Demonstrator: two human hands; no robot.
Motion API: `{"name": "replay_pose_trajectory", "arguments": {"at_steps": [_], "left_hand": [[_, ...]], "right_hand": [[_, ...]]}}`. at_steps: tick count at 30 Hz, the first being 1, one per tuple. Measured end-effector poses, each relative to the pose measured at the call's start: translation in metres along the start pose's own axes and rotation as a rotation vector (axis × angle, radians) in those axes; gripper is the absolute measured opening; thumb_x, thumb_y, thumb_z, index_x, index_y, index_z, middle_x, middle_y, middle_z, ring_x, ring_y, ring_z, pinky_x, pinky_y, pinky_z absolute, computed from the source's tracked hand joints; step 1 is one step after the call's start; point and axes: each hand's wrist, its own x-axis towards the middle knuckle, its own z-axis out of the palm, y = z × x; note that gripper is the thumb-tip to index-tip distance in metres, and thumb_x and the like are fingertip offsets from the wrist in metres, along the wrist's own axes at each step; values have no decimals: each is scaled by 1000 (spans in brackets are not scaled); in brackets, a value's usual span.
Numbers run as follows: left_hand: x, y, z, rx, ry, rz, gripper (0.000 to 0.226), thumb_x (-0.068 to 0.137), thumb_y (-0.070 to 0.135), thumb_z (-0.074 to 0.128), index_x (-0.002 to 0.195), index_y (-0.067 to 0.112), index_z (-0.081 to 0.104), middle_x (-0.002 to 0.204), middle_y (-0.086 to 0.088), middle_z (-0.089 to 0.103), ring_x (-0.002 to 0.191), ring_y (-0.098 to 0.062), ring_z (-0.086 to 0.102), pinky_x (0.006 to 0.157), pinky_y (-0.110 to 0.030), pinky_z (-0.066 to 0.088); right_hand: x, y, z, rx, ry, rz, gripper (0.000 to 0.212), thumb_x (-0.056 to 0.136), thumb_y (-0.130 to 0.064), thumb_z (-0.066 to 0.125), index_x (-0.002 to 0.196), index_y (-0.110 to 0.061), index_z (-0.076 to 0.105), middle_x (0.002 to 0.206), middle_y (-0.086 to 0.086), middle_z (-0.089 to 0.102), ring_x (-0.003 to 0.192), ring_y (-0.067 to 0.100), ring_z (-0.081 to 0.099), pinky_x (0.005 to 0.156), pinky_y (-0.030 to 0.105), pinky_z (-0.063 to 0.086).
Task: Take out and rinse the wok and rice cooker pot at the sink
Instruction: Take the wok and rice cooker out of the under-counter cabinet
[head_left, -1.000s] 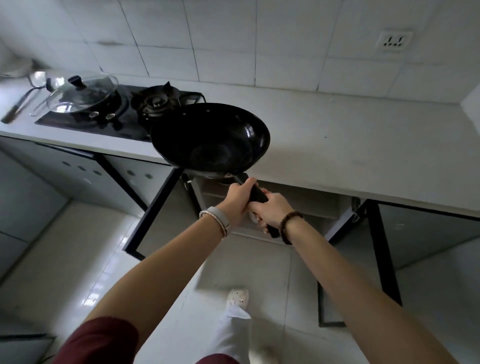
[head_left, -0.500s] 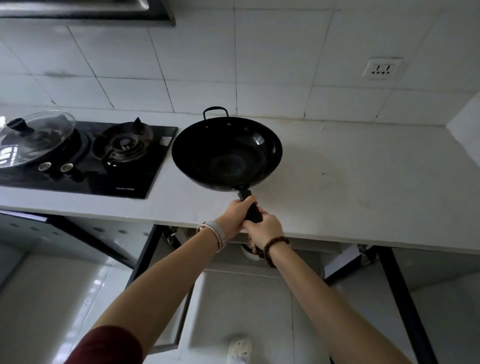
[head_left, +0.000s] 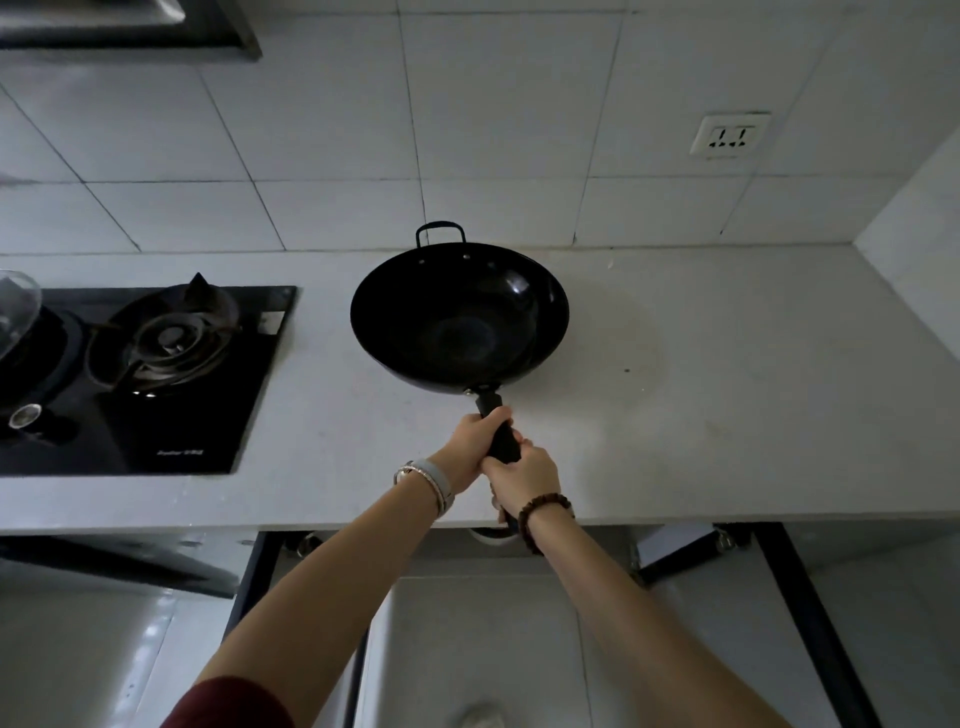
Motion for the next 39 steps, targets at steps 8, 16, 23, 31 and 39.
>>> {"name": "replay_pose_trajectory", "arguments": {"at_steps": [8, 16, 23, 31, 39], "left_hand": [[21, 9, -15, 20, -8, -28, 17, 95, 23, 58, 96, 6, 54, 70, -4, 59, 61, -14, 59, 70, -29, 52], [30, 9, -27, -1, -28, -56, 17, 96, 23, 56, 97, 7, 53, 68, -4, 57, 63, -15, 57, 77, -31, 54], [30, 7, -36, 26, -11, -46, 19, 96, 22, 57, 100, 5, 51, 69, -4, 58, 62, -15, 60, 69, -30, 55], [18, 11, -73, 91, 15, -20, 24, 94, 23, 61, 100, 0, 59, 75, -10, 66, 69, -22, 69, 71, -32, 58], [-5, 12, -128, 399, 162, 95, 22, 94, 18, 60, 109, 1, 61, 97, -8, 74, 72, -18, 70, 80, -33, 59]], "right_hand": [[21, -6, 15, 1, -6, 11, 12, 87, -14, 57, 98, -13, 52, 67, 6, 56, 44, 14, 52, 39, 21, 43], [33, -2, 31, -34, -5, 3, 18, 90, -17, 58, 106, -11, 52, 72, 7, 59, 46, 14, 54, 41, 23, 46], [35, 1, 36, 34, -130, 75, 21, 92, -17, 55, 110, -10, 48, 64, 5, 55, 43, 12, 53, 40, 21, 46], [29, 0, 61, -74, -325, 35, 29, 95, -28, 50, 120, -14, 49, 91, 8, 69, 83, 23, 68, 81, 38, 57], [22, -3, 98, 132, -432, 67, 14, 95, -5, 51, 100, -10, 62, 88, 7, 70, 81, 22, 70, 78, 31, 58]]}}
